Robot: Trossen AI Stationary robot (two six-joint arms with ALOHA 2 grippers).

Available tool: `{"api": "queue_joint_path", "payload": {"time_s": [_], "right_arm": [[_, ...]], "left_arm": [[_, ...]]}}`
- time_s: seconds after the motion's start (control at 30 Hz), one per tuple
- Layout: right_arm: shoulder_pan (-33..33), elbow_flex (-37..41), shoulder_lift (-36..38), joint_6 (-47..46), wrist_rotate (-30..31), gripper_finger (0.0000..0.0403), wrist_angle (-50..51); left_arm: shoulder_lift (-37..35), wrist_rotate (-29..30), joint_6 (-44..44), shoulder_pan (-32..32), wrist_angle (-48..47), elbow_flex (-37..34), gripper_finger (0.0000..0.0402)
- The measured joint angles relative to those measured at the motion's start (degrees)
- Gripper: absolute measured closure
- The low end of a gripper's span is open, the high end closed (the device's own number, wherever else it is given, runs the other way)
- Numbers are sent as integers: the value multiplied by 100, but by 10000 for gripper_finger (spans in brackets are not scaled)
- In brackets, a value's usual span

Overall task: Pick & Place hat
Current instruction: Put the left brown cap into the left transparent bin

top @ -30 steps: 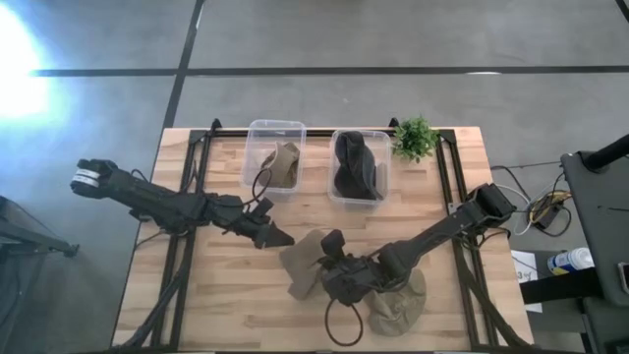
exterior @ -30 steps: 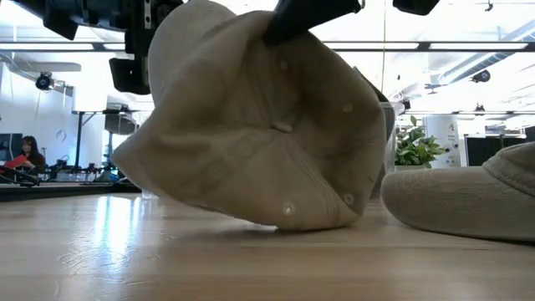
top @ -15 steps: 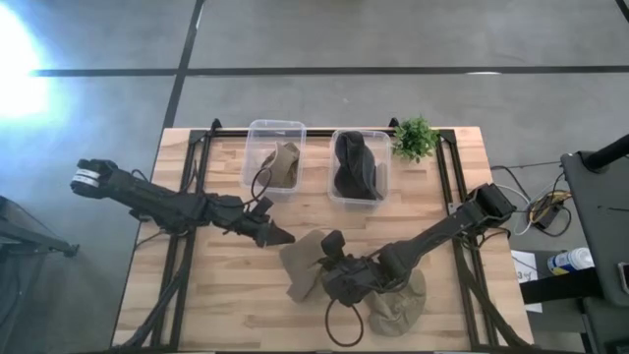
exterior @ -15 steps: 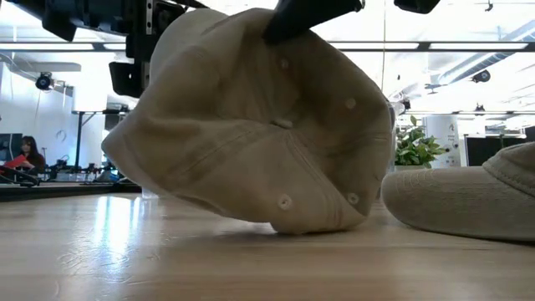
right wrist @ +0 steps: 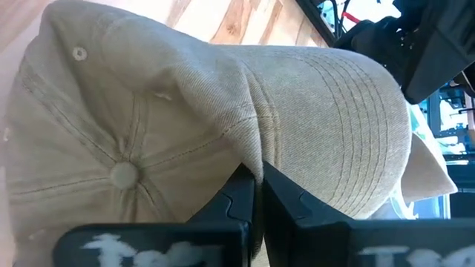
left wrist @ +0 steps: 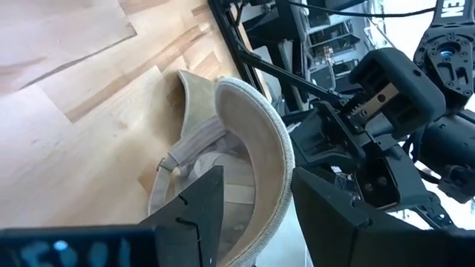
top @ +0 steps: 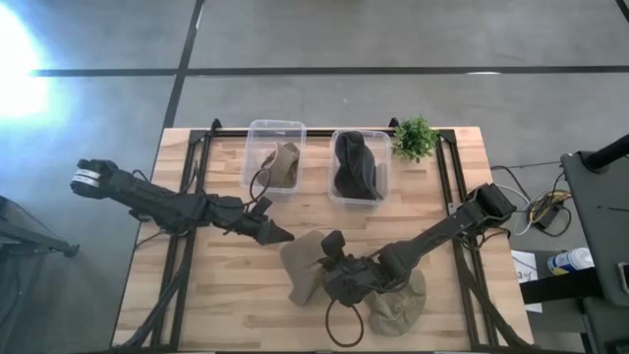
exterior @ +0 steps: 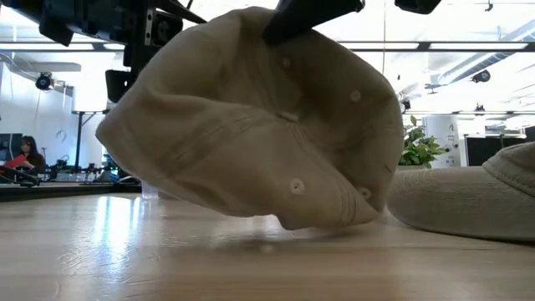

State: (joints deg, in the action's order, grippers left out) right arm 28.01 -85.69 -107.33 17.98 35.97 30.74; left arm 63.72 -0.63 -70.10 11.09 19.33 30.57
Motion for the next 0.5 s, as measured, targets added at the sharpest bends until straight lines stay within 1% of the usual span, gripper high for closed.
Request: {"api": "queue_joint_path", "payload": {"time_s": [0.27, 0.5], "right_arm": [[0, 0, 0, -80, 25, 394, -4], [-12, 4, 4, -103, 99, 394, -12]], "left_arm": [[4, 223, -50, -15, -29, -141, 248], [11, 206, -219, -13, 20, -253, 248]]}}
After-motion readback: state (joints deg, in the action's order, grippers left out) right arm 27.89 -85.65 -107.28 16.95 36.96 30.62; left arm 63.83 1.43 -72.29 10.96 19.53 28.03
